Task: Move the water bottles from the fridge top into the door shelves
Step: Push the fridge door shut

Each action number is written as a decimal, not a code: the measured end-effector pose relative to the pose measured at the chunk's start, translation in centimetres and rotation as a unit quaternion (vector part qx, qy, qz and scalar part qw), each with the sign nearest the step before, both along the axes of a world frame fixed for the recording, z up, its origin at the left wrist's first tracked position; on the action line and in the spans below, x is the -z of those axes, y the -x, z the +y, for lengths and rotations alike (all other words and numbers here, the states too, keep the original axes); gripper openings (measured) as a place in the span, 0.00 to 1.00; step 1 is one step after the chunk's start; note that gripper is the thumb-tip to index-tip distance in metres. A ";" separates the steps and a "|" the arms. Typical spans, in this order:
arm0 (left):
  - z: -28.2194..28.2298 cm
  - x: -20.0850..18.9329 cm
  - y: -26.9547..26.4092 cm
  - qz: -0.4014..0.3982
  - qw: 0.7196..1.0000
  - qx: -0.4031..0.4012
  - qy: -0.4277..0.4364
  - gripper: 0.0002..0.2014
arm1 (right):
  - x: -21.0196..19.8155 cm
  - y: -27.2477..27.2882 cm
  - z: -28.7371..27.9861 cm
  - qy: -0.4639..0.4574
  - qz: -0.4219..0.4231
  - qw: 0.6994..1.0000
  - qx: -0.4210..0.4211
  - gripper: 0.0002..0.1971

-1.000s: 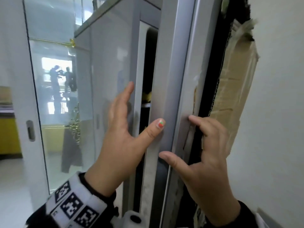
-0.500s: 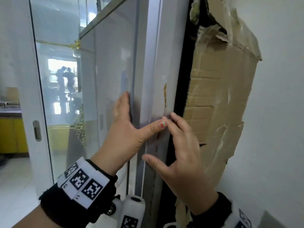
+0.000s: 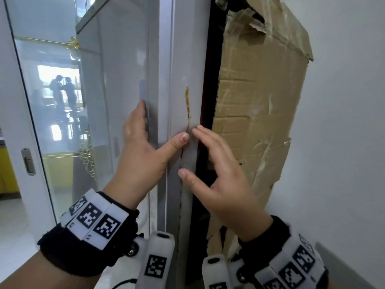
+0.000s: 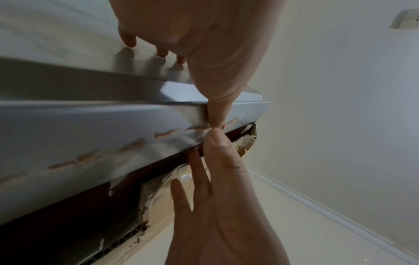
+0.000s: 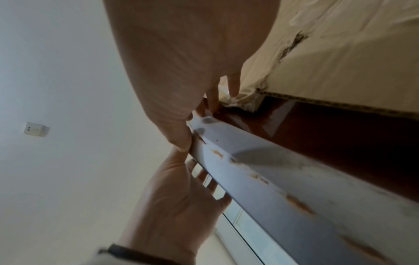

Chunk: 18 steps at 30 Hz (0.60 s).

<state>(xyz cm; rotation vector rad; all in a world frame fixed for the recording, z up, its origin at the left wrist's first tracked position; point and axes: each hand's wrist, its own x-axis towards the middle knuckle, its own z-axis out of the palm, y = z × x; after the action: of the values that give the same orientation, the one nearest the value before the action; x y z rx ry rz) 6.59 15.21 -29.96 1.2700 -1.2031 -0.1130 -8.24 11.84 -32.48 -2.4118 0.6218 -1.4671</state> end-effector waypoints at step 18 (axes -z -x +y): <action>1.3 -2.7 6.6 -0.053 0.985 -0.041 0.158 0.19 | -5.7 6.9 -0.2 -0.241 -0.157 0.945 -0.159 0.14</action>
<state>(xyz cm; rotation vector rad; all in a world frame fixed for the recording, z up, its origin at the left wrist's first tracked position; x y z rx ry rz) 0.04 16.53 -27.29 1.0545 -1.2035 0.2024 -15.18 11.68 -26.79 -1.7625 0.4269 -1.3323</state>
